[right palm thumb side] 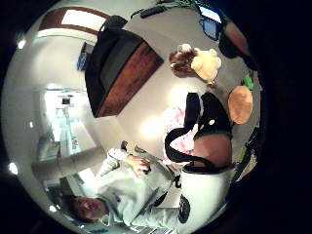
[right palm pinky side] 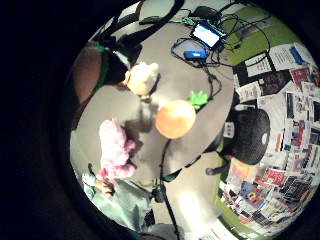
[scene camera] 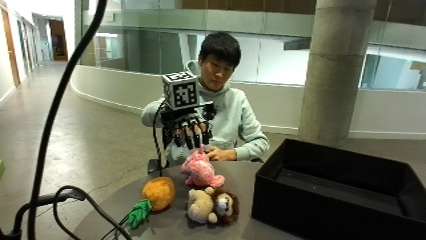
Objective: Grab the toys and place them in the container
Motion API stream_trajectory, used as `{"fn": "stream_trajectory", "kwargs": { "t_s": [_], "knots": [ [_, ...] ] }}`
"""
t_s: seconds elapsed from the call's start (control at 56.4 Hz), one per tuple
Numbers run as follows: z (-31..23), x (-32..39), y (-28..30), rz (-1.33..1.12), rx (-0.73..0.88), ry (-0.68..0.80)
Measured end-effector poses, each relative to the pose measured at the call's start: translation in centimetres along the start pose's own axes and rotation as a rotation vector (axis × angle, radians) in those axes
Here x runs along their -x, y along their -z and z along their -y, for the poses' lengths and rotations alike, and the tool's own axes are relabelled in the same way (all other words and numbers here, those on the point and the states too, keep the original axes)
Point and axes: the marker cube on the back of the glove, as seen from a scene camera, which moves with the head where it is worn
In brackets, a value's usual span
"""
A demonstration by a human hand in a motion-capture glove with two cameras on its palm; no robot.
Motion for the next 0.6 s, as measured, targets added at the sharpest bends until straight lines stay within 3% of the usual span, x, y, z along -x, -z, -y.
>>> {"fn": "stream_trajectory", "kwargs": {
  "t_s": [0.354,0.603],
  "knots": [
    [4.0,0.9,-1.2,-0.137,-0.056,0.036],
    [9.0,0.0,-7.6,-0.091,-0.032,0.037]
  ]
}}
